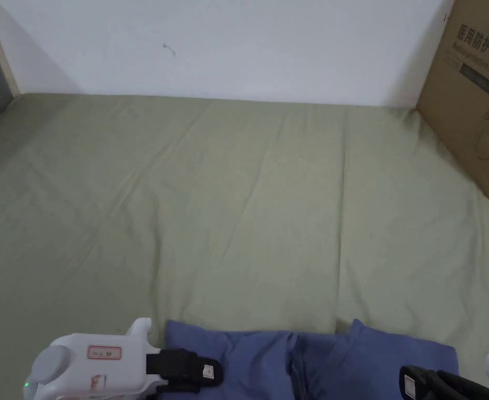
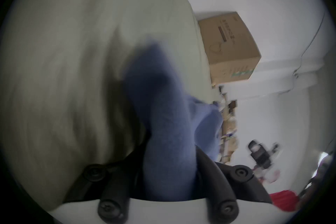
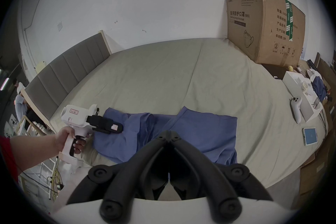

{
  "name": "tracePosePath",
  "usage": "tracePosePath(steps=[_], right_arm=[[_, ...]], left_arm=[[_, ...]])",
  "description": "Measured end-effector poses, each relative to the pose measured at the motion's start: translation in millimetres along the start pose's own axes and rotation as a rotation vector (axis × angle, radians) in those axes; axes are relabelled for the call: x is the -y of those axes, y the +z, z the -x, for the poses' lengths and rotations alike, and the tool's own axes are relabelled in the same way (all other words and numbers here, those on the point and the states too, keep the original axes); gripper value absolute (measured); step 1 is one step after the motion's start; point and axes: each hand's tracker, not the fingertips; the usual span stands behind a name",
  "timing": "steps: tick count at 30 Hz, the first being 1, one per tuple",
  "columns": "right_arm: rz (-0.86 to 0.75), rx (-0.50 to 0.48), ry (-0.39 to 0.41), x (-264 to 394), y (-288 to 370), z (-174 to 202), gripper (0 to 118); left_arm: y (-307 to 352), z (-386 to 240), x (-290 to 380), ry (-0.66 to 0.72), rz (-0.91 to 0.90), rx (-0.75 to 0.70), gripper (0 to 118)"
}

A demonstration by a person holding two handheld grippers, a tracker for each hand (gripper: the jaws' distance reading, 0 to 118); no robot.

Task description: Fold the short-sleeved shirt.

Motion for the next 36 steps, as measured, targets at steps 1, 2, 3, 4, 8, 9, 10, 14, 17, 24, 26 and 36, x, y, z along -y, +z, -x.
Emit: tracePosePath(steps=[1,2,3,4,8,9,10,14,17,24,26,36], right_arm=[[0.002,-0.003,-0.004,0.2,0.0,-1.3,0],[0.005,-0.007,-0.008,-0.3,-0.1,-3.4,0],[0.006,-0.011,-0.009,-0.9,-0.2,-5.1,0],[0.007,-0.013,-0.007,-1.7,-0.4,-6.4,0],[-0.029,-0.024,-0.014,-4.5,3.6,-13.8,0],[-0.039,-0.031,-0.027,-4.4,5.4,-16.2,0],[-0.046,-0.039,-0.040,-3.6,7.4,-18.7,0],[-0.057,-0.047,-0.073,4.3,15.7,-28.9,0],[-0.056,-0.038,-0.090,10.0,24.6,-38.8,0],[-0.089,0.019,-0.156,15.7,49.8,-69.8,0],[-0.094,0.037,-0.177,16.7,53.3,-77.0,0],[-0.104,0.071,-0.226,21.1,52.7,-94.7,0]], left_arm=[[6.7,-11.7,0.0,0.054,-0.020,0.126,7],[13.8,-24.8,3.0,-0.007,-0.036,0.061,7],[25.2,-38.6,3.3,-0.098,-0.037,-0.004,7],[38.7,-48.3,1.9,-0.159,-0.035,-0.030,7],[103.9,-81.8,-6.0,-0.175,-0.066,-0.302,7],[117.0,-91.9,-7.6,-0.192,-0.085,-0.432,7],[124.1,-104.7,-2.4,-0.198,-0.111,-0.568,7],[118.9,-140.1,7.9,-0.274,-0.127,-0.773,7],[84.6,-165.4,12.2,-0.257,-0.106,-0.715,7],[-44.4,-193.6,19.0,-0.220,0.085,-0.377,10],[-75.8,-191.7,24.4,-0.199,0.155,-0.286,27],[-21.6,-224.8,39.1,-0.453,-0.030,-0.317,116]])
